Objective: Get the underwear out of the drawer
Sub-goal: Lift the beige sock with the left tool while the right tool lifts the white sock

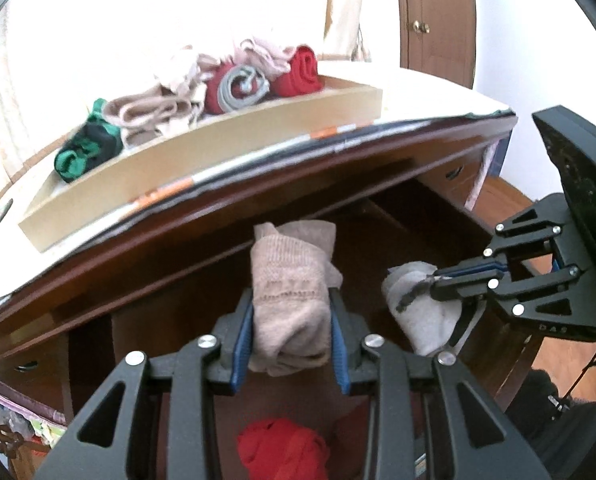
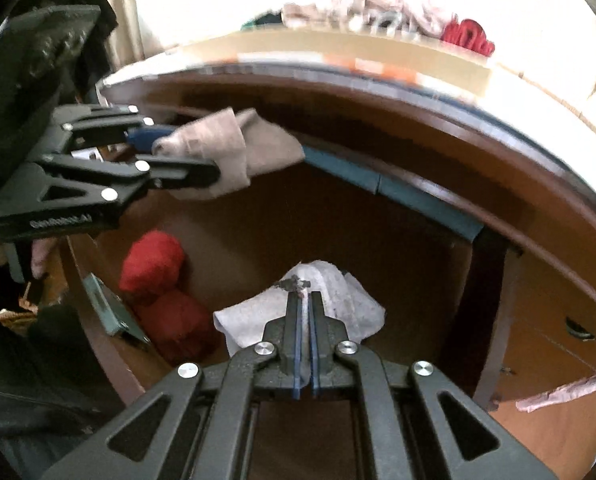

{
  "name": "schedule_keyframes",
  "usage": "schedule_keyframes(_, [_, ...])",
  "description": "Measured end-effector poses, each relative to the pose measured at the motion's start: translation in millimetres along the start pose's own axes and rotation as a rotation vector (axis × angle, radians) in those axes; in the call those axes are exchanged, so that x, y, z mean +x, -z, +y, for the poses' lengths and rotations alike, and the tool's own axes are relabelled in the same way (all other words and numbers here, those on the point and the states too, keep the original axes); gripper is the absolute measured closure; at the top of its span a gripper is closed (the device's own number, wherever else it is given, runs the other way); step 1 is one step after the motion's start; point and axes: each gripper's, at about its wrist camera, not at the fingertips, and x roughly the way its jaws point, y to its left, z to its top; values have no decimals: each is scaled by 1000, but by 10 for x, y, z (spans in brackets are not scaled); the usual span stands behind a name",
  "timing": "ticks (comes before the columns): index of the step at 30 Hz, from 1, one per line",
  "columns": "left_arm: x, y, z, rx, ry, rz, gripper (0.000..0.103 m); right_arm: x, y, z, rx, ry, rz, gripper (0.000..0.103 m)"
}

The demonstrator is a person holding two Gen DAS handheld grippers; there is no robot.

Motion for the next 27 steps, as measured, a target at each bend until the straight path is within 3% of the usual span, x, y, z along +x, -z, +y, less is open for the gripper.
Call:
schedule_keyframes(18, [-759,-224,62,-41,-56,-283,71,-767,-469,248,-52,44,-380,99])
schedule_keyframes(27, [-852,-366,49,-22,-80,-338,71,-975,-520,265,-64,69,-490,99])
